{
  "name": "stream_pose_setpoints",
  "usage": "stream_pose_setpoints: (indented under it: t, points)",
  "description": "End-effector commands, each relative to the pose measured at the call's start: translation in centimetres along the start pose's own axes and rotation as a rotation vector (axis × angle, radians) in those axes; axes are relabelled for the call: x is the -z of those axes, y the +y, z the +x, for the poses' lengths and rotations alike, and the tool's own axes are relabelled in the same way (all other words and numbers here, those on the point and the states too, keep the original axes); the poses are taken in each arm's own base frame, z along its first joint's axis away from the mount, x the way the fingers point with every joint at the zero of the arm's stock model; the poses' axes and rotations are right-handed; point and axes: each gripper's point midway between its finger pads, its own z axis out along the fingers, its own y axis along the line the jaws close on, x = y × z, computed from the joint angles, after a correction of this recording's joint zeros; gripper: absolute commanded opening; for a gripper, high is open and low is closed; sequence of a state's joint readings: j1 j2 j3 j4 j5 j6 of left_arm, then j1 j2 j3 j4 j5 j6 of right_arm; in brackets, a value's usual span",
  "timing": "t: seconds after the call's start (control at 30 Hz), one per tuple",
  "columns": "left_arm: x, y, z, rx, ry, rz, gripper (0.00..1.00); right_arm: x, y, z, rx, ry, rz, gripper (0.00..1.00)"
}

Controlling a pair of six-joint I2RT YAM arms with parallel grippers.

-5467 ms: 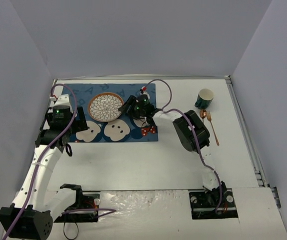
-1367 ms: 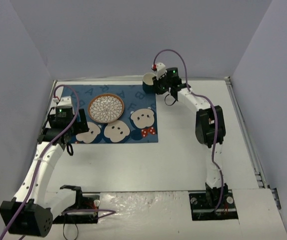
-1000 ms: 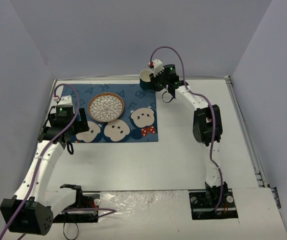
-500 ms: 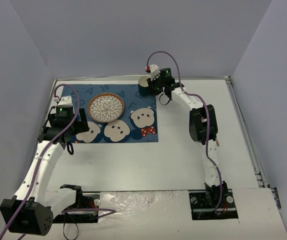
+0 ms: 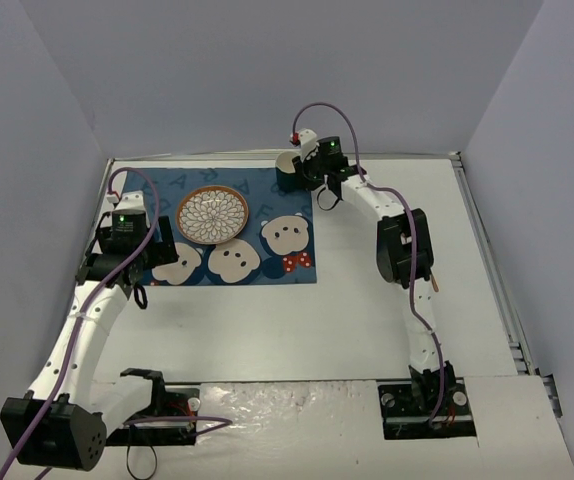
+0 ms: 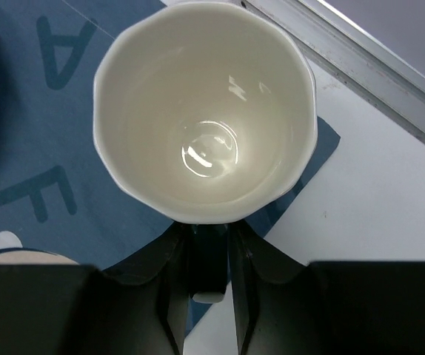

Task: Set the dinner table for one person

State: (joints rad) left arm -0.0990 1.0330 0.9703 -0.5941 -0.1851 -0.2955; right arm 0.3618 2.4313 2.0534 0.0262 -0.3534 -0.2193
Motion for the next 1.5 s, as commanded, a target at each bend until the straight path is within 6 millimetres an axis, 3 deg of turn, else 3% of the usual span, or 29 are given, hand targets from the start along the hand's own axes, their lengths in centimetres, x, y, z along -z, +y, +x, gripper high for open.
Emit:
stream_pose_setpoints:
  t: [0.0, 0.17, 0.27, 0.33, 0.53, 0.7, 0.83, 1.13, 1.47]
  points:
    - [1.1, -0.2, -3.2, 0.026, -0.100, 0.011, 0.97, 3.6, -1.2, -8.2, 0.055, -0.196, 0.082, 0.37]
    - [1.2, -0.2, -3.1, 0.026, -0.100, 0.012, 0.97, 6.4, -1.6, -9.0, 0.034, -0.204, 0.115, 0.50]
    - [1.4, -0.2, -3.2, 0.029, -0.104, 0.016, 0.97, 9.8, -2.7, -10.1, 0.017, -0.224, 0.179, 0.56]
    - [1.5, -0.3, -3.3, 0.029, -0.106, 0.018, 0.97, 11.2, -3.3, -8.5, -0.027, -0.196, 0.216, 0.60]
    - [2.1, -0.4, -3.5, 0.030, -0.113, 0.037, 0.97, 19.7, -8.4, -4.7, -0.186, -0.171, 0.411, 0.69]
    - [2.8, -0.6, -3.7, 0.033, -0.131, 0.056, 0.97, 25.8, -12.1, 3.8, -0.349, -0.069, 0.578, 0.69]
    - [3.2, -0.6, -3.7, 0.037, -0.132, 0.062, 0.97, 29.0, -12.8, 11.4, -0.476, 0.032, 0.676, 0.68]
    - [3.7, -1.1, -3.6, 0.040, -0.137, 0.089, 0.97, 27.6, -10.9, 19.5, -0.537, 0.206, 0.654, 0.55]
    - [3.6, -1.1, -3.5, 0.040, -0.134, 0.090, 0.97, 25.6, -11.2, 22.0, -0.562, 0.266, 0.647, 0.39]
